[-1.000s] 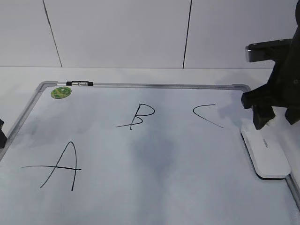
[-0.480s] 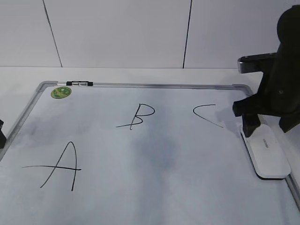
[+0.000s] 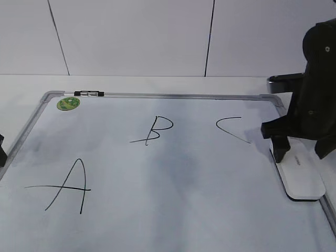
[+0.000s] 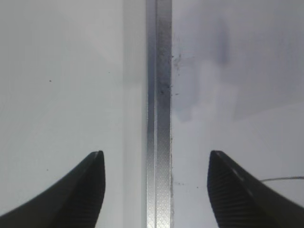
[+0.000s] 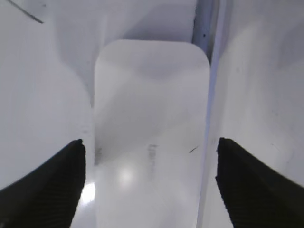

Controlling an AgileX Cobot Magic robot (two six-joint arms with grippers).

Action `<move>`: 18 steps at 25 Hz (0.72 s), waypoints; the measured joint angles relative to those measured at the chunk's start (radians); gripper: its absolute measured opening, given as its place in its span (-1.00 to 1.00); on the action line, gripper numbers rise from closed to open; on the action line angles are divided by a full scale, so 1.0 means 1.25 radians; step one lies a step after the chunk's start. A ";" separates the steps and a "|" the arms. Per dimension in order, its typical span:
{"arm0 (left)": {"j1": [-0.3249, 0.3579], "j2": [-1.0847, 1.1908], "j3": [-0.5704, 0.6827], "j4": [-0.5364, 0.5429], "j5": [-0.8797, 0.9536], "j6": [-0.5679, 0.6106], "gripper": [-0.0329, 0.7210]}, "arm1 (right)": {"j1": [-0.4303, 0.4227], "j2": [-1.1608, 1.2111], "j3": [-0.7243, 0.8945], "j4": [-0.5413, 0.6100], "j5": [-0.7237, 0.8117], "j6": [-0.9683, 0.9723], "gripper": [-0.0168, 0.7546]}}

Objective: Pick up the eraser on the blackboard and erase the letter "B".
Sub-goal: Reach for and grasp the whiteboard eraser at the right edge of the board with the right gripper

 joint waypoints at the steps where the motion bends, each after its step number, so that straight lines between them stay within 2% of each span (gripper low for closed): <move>1: 0.000 0.000 0.000 0.000 0.000 0.000 0.42 | -0.003 0.001 0.004 0.002 0.000 0.000 0.78; 18: 0.000 0.000 0.000 0.000 0.000 0.000 0.39 | -0.005 0.004 0.014 0.026 -0.048 0.007 0.72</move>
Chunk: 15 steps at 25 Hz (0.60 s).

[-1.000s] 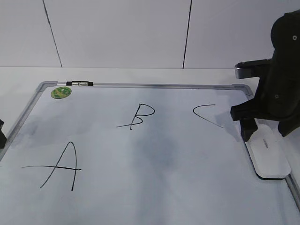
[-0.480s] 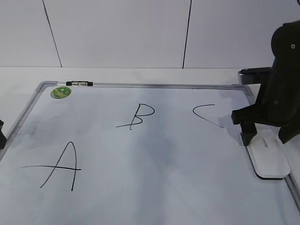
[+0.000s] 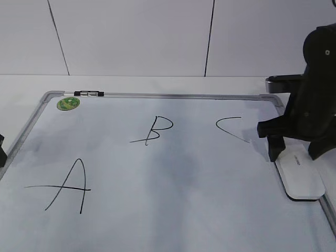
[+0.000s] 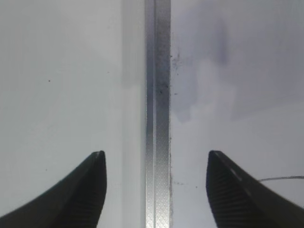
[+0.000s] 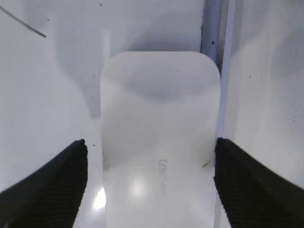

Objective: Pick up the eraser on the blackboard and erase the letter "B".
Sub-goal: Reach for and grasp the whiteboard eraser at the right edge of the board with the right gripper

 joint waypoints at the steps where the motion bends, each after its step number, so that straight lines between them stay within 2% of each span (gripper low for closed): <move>1: 0.000 0.000 0.000 0.000 0.000 0.000 0.39 | 0.000 0.003 0.000 0.000 0.000 0.002 0.72; 15: 0.000 0.000 0.000 0.000 0.000 0.000 0.38 | 0.000 0.033 0.003 -0.013 0.001 0.032 0.68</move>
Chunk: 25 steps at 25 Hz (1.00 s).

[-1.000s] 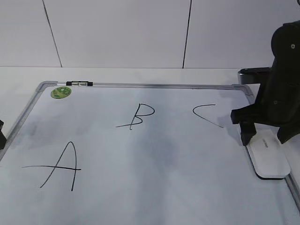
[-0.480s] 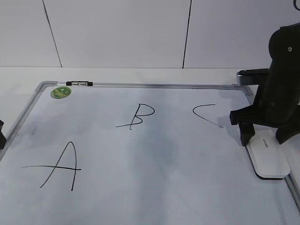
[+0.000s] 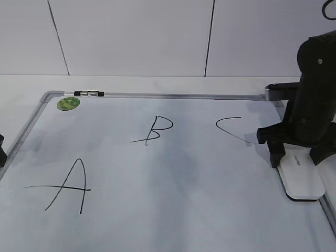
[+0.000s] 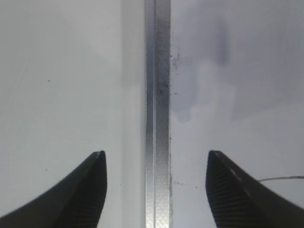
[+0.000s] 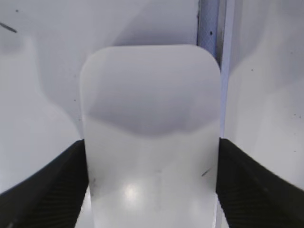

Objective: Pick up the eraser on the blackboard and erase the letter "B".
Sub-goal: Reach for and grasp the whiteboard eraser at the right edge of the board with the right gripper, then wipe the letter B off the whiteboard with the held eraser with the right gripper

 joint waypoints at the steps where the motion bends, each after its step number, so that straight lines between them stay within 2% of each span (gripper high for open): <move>1: 0.000 0.000 0.000 0.000 0.000 0.000 0.38 | 0.000 0.000 0.000 -0.001 0.000 0.000 0.67; 7: 0.000 0.000 0.000 0.000 0.000 0.000 0.38 | 0.000 0.007 0.000 -0.004 0.002 0.000 0.60; 20: 0.000 0.000 0.000 0.000 0.000 0.000 0.38 | 0.000 0.010 0.000 -0.006 0.003 0.001 0.58; 25: 0.000 0.000 0.000 0.000 0.000 0.000 0.38 | 0.000 0.010 0.000 -0.007 0.004 0.001 0.50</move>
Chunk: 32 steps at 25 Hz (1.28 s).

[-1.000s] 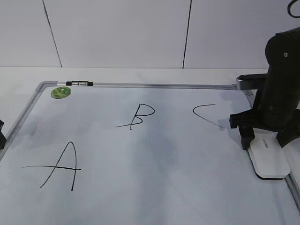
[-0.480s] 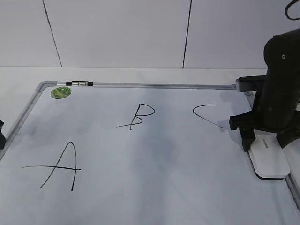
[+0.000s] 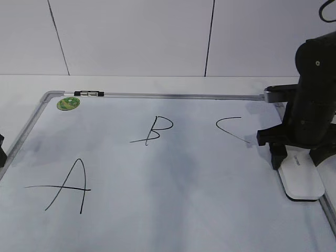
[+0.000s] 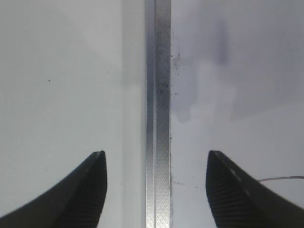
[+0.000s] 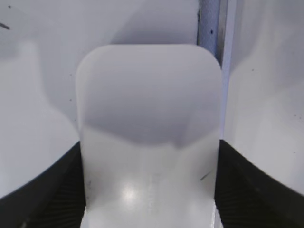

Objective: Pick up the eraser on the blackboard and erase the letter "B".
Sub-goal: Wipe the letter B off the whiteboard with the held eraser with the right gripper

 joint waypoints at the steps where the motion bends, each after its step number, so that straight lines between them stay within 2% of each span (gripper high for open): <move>1: 0.000 0.000 0.000 0.000 0.000 0.000 0.38 | 0.000 0.000 0.000 0.000 0.000 0.000 0.49; 10: 0.000 0.000 0.000 -0.002 0.001 0.000 0.38 | 0.000 0.000 -0.001 -0.001 0.004 0.000 0.48; 17: 0.000 0.000 0.000 -0.002 0.002 0.000 0.38 | 0.003 0.009 -0.063 0.004 0.087 -0.020 0.48; 29: 0.000 0.065 -0.002 -0.018 0.009 0.000 0.38 | 0.105 0.009 -0.276 0.009 0.148 -0.042 0.48; 32: 0.000 0.065 -0.004 -0.019 0.009 0.000 0.38 | 0.121 0.009 -0.317 0.035 0.155 -0.048 0.48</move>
